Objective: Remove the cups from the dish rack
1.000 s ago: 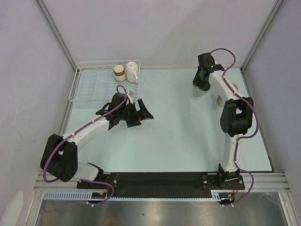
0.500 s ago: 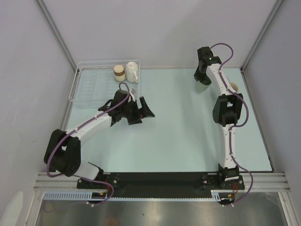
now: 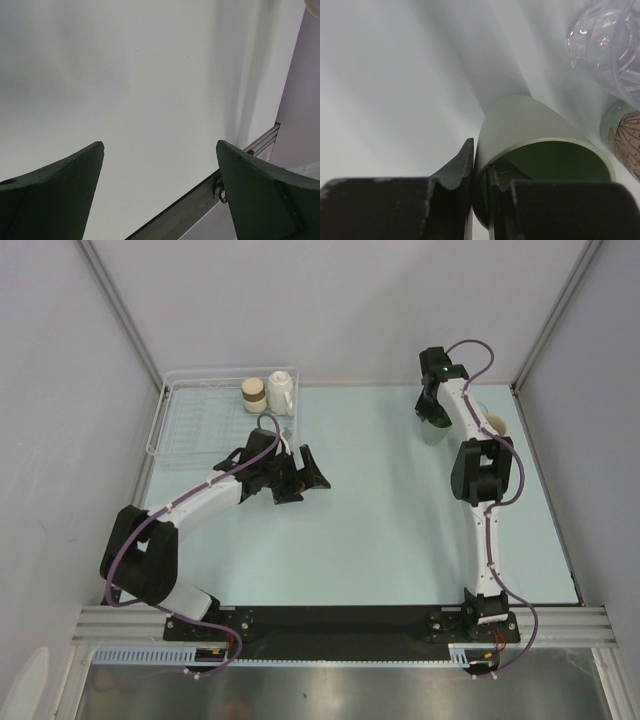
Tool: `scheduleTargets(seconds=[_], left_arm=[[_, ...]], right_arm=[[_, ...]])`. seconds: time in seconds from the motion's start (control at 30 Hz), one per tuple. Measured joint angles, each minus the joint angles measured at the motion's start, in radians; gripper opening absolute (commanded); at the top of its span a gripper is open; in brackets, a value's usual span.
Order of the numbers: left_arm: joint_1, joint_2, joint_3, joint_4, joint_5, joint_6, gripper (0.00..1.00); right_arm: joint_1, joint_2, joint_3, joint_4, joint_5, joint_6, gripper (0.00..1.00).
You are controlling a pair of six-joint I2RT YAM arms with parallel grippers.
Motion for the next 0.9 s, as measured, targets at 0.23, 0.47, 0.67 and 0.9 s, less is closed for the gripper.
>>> scheduleTargets(seconds=[0.23, 0.47, 0.67, 0.9], left_arm=[[0.000, 0.000, 0.002, -0.010, 0.000, 0.000, 0.99], [0.000, 0.000, 0.002, -0.014, -0.001, 0.000, 0.99], [0.000, 0.000, 0.002, -0.014, -0.002, 0.000, 0.99], [-0.003, 0.001, 0.002, -0.013, -0.002, -0.001, 1.00]], right_arm=[[-0.022, 0.019, 0.000, 0.034, -0.001, 0.000, 0.00], [-0.025, 0.029, 0.011, 0.050, -0.001, -0.011, 0.10], [-0.023, 0.034, 0.012, 0.068, -0.007, -0.018, 0.36], [-0.018, 0.043, 0.011, 0.073, -0.012, -0.017, 0.45]])
